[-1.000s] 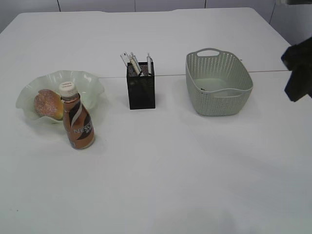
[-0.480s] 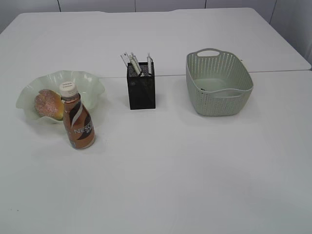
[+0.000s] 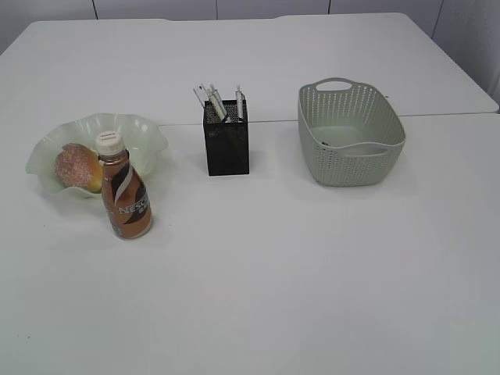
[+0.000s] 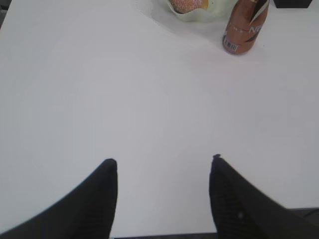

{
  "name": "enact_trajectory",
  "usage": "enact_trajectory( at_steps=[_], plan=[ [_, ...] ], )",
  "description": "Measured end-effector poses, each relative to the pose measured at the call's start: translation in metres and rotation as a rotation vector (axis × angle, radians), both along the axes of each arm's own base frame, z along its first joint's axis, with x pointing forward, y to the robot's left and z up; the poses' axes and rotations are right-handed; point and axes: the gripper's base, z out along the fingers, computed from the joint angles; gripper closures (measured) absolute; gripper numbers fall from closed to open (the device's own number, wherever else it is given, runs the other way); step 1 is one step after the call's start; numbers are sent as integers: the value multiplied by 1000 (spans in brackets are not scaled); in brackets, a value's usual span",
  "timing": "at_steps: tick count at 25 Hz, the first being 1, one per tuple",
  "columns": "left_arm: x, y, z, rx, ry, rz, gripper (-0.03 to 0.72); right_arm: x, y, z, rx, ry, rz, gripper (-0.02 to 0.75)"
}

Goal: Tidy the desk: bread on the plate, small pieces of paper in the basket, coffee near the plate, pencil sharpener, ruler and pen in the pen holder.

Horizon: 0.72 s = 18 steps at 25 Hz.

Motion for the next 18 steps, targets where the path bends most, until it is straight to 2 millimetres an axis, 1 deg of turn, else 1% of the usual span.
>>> enact_trajectory(
  at_steps=[4, 7, 10, 13, 18],
  plan=[
    [-9, 1, -1, -2, -53, 0, 255, -37, -7, -13, 22, -107, -1, 473],
    [-10, 1, -1, -1, -55, 2, 255, -61, -12, -25, 39, -190, 1, 473],
    [-11, 1, -2, -1, -60, 2, 255, -78, -15, -40, 50, -246, 1, 473],
    [-11, 1, -2, 0, -60, 2, 255, -84, -16, -58, 53, -260, 1, 473],
    [-7, 1, 1, -1, -118, 1, 255, -68, -13, -90, 30, -145, 1, 473]
  ],
)
